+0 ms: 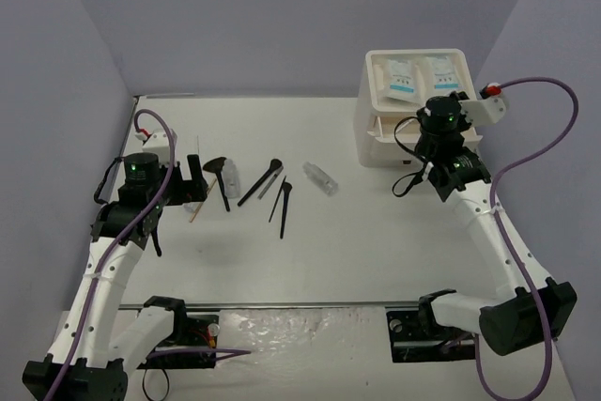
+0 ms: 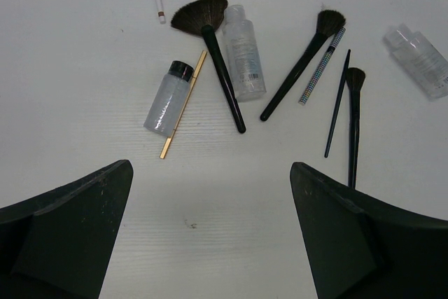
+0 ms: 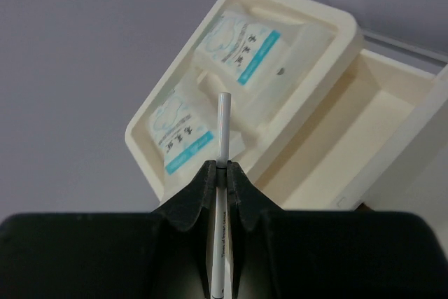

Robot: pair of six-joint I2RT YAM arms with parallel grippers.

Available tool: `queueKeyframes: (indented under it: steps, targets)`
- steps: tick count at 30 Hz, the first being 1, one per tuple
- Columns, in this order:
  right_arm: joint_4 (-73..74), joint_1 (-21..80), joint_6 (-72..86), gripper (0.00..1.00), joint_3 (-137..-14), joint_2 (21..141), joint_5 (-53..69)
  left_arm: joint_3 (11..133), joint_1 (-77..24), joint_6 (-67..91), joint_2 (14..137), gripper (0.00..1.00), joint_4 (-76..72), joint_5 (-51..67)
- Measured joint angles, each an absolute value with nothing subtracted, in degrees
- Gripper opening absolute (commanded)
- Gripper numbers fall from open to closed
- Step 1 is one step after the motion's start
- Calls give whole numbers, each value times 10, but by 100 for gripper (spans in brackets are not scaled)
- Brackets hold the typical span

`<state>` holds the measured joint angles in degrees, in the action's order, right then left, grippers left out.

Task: Organize the makeup

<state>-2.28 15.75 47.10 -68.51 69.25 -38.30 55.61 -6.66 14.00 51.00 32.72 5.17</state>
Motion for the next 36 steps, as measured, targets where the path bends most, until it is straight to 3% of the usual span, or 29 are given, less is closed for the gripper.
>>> queueKeyframes:
  steps: [8,14,20,29,36]
  targets:
    - [-10,32,577,0,-683,733,-340,556,-67,140,510,94,327,52]
    - [-5,11,604,3,-690,789,-296,556,-67,141,510,94,327,56]
    - [-4,11,625,37,-696,813,-250,556,-67,141,510,94,327,56]
    - [-3,11,610,66,-696,814,-204,556,-67,141,517,94,327,65]
    - [2,11,468,89,-693,764,-141,561,-83,137,557,91,326,111]
